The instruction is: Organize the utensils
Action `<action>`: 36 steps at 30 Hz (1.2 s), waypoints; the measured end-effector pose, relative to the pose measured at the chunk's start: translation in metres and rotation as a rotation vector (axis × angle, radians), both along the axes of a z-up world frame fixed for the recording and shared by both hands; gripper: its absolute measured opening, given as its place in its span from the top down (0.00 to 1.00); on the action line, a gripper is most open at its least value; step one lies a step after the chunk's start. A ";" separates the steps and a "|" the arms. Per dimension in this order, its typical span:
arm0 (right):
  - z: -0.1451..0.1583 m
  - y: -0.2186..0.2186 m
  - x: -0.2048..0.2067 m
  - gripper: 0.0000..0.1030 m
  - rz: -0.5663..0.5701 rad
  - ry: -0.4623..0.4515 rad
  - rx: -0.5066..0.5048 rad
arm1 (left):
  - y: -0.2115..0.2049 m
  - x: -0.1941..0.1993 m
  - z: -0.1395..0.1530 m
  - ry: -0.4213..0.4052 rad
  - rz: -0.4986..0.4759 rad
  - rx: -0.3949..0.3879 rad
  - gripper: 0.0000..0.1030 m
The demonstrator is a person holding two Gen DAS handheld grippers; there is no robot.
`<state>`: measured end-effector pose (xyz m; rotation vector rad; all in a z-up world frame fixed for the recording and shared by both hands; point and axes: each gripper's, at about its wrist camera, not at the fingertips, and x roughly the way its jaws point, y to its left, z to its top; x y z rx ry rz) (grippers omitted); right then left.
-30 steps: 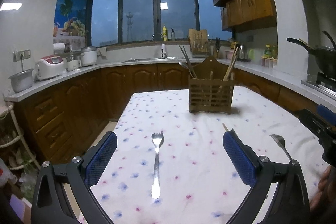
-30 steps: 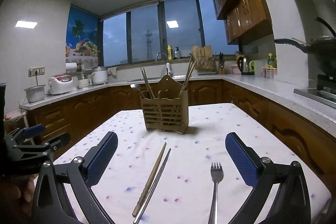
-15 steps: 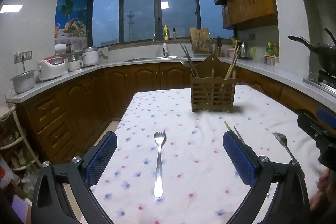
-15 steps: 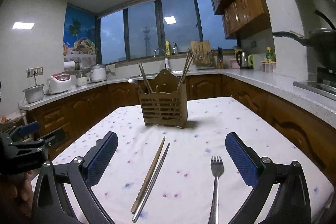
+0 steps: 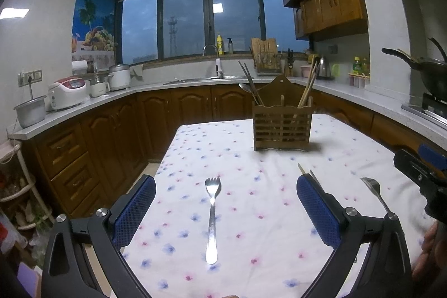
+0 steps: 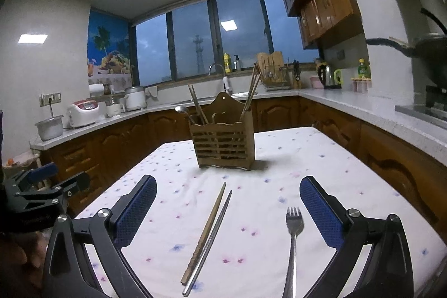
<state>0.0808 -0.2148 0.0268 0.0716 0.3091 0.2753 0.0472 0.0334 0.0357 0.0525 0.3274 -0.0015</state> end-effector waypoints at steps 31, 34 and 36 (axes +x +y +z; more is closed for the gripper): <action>0.003 0.005 -0.003 0.00 0.001 -0.001 -0.017 | -0.003 0.001 0.003 0.009 -0.011 -0.011 0.01; 0.003 0.006 -0.002 0.00 0.004 -0.004 -0.024 | -0.004 0.001 0.003 0.008 -0.013 -0.010 0.01; 0.004 0.007 -0.003 0.00 0.006 -0.007 -0.027 | -0.004 0.001 0.003 0.010 -0.016 -0.014 0.01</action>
